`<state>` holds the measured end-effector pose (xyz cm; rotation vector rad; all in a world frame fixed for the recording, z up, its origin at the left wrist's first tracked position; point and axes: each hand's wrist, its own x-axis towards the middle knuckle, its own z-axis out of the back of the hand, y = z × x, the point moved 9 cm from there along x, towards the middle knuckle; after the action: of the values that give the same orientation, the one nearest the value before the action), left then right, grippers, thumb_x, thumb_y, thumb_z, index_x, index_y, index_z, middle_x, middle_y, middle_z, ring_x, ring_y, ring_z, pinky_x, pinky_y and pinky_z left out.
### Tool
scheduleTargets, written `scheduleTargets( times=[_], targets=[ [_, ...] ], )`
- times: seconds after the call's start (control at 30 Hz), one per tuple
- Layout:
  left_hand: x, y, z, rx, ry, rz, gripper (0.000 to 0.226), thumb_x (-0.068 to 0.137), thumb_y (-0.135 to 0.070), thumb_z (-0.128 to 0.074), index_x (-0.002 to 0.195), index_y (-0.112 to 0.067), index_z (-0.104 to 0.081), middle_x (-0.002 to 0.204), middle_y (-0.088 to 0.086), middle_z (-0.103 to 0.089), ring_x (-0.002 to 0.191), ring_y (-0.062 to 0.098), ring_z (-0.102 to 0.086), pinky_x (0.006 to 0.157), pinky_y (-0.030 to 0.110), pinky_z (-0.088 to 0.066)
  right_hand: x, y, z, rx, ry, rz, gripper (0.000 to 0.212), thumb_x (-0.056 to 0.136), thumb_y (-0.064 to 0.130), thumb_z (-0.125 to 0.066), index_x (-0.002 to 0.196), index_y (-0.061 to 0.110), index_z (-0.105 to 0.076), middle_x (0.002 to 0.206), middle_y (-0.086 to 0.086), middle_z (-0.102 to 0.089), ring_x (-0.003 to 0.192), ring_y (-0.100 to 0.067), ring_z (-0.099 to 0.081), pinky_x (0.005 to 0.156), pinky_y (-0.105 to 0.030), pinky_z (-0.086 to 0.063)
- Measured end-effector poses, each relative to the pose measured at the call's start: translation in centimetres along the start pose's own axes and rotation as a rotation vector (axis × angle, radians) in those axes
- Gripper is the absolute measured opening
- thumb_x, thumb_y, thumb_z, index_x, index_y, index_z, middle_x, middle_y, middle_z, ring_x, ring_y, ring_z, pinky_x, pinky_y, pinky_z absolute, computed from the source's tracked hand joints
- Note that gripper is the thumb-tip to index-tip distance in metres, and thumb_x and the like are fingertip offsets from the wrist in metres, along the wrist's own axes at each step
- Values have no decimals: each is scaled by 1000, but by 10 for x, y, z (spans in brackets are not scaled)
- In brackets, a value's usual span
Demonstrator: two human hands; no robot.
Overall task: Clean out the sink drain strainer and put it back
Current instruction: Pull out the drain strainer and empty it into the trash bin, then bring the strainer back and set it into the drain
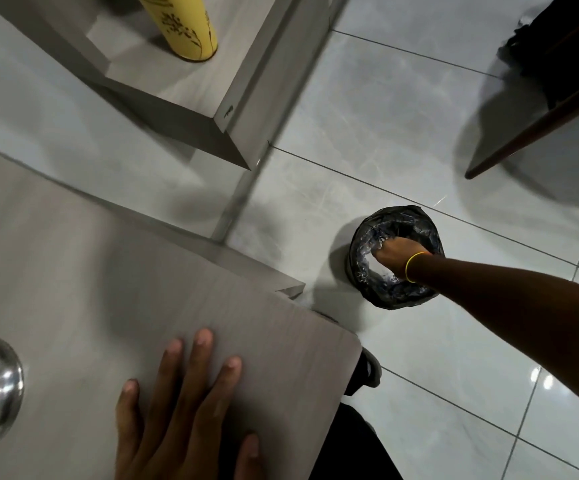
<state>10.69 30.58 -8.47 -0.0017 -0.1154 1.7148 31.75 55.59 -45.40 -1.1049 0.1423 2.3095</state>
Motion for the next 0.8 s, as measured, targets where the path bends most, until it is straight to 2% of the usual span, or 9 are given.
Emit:
scheduleTargets(
  times=[0.1,0.17,0.23,0.3,0.4,0.53,0.63,0.73,0.8],
  targets=[
    [-2,0,-1,-6,9,5,63,77,-49,-50,134,-23,-58,149,17,-58,153,28,-34,108,62,-36,0,1,4,102,-36,-32,93,98,0,-57,170,24,-4,128,-18,-70,117,-36,-71,81,-43,-55],
    [-4,3,-2,-4,9,17,62,79,-50,-50,135,-24,-59,151,14,-58,154,28,-35,110,63,-36,0,7,8,55,-41,-9,70,102,2,-51,166,21,-28,132,-17,-69,121,-36,-70,82,-41,-55],
    [-6,4,-3,2,-6,6,55,90,-51,-44,137,-25,-58,153,12,-57,154,29,-40,110,64,-37,2,8,7,78,-19,-16,45,105,3,-44,149,8,-54,141,-16,-66,130,-37,-65,96,-45,-56],
    [-8,6,-5,22,-25,2,55,100,-56,-33,139,-27,-58,155,10,-56,151,29,-44,110,66,-39,3,6,9,183,-16,-53,47,105,2,-43,152,4,-49,143,-19,-65,130,-38,-66,100,-46,-55],
    [-10,6,-4,8,-51,15,58,91,-52,-44,142,-28,-59,157,8,-56,152,27,-45,113,66,-39,-2,-4,22,391,-137,-116,74,99,-2,-51,165,11,-21,132,-20,-69,119,-39,-71,91,-46,-56],
    [-14,8,-7,-26,17,2,73,83,-51,-55,152,-27,-52,169,5,-43,158,27,-37,120,63,-31,-29,-31,38,567,-220,-308,51,101,22,-56,149,11,-42,127,-24,-71,114,-45,-70,94,-47,-57],
    [-15,10,-10,-69,72,15,75,85,-51,-57,156,-27,-50,174,3,-38,162,29,-34,122,65,-29,-76,-64,55,1011,-302,-550,45,92,20,-67,135,9,-56,122,-29,-70,104,-44,-74,87,-46,-62],
    [-15,10,-10,-87,119,24,78,83,-52,-62,157,-27,-51,177,2,-34,163,30,-30,122,67,-30,-144,-82,84,1479,-404,-793,37,73,3,-75,109,8,-66,90,-24,-78,55,-24,-77,50,-30,-63],
    [-16,11,-11,-115,137,31,80,84,-52,-64,159,-28,-48,179,1,-29,165,29,-27,123,67,-29,-184,-78,118,1685,-485,-824,33,69,-2,-77,97,9,-62,75,-26,-75,53,-32,-75,64,-44,-67]
  ],
)
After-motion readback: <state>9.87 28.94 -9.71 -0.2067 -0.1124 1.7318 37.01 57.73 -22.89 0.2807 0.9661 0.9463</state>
